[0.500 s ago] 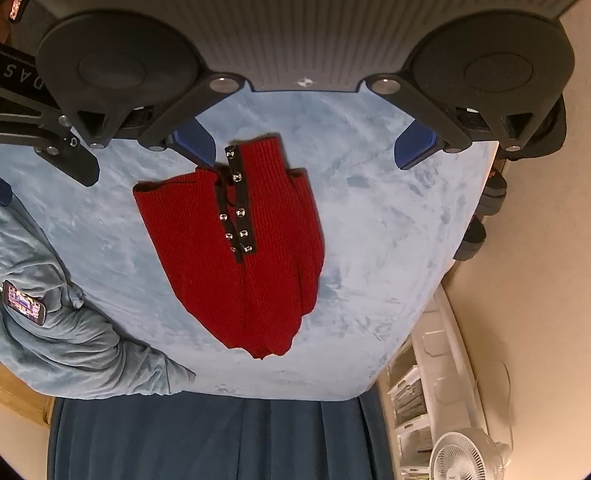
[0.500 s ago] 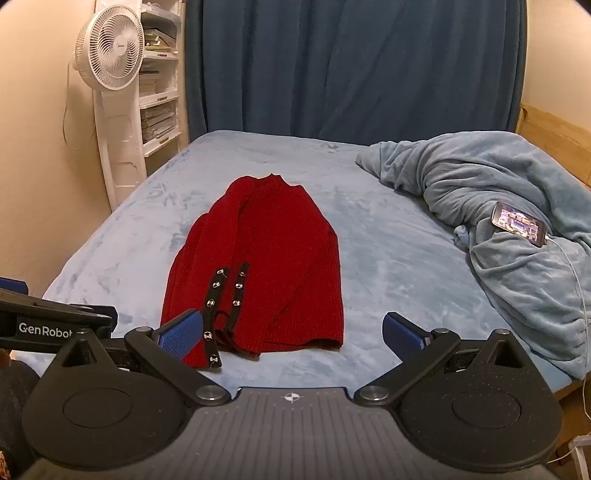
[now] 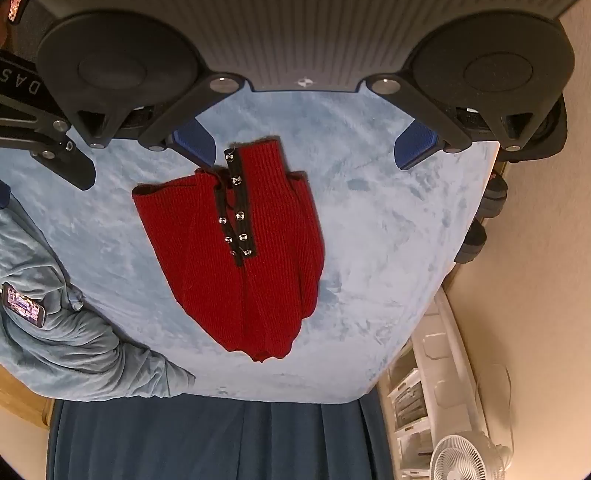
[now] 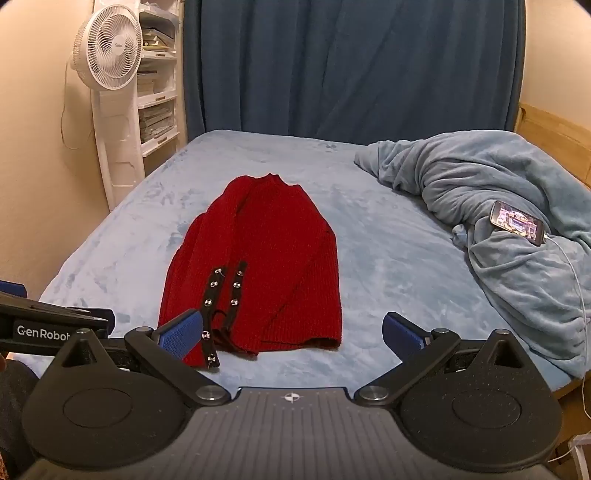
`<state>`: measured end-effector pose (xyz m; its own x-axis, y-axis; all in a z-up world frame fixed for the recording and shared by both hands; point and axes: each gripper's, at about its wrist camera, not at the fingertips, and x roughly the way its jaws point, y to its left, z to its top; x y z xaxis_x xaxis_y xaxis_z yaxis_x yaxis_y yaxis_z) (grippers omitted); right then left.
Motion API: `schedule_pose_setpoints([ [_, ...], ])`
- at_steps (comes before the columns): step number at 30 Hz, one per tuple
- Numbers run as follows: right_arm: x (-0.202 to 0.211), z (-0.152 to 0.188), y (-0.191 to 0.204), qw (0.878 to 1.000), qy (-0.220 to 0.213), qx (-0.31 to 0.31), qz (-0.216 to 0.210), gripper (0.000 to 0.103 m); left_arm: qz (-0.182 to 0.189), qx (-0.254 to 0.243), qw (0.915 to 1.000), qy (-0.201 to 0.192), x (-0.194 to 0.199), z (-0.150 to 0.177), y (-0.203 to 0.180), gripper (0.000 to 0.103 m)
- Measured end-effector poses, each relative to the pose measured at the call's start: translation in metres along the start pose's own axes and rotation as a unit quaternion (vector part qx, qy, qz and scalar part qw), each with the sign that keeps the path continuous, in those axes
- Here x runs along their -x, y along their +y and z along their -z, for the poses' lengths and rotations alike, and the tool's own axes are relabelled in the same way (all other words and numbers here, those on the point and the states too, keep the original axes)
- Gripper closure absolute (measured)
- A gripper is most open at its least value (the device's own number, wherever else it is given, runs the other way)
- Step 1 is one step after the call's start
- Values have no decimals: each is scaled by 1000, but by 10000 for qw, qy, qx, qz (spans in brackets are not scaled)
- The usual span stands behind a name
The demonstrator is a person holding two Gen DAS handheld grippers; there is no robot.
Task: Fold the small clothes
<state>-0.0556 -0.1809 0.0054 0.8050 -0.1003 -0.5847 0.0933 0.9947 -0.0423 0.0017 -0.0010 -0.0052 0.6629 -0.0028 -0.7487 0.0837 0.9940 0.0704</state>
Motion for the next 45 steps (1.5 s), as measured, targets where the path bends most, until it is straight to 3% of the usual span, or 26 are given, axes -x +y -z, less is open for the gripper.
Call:
schedule_pose_setpoints([
  [45,2,3,2,10000,-28,18,24,1,-1,13,10000,8,-1,5,5,0],
])
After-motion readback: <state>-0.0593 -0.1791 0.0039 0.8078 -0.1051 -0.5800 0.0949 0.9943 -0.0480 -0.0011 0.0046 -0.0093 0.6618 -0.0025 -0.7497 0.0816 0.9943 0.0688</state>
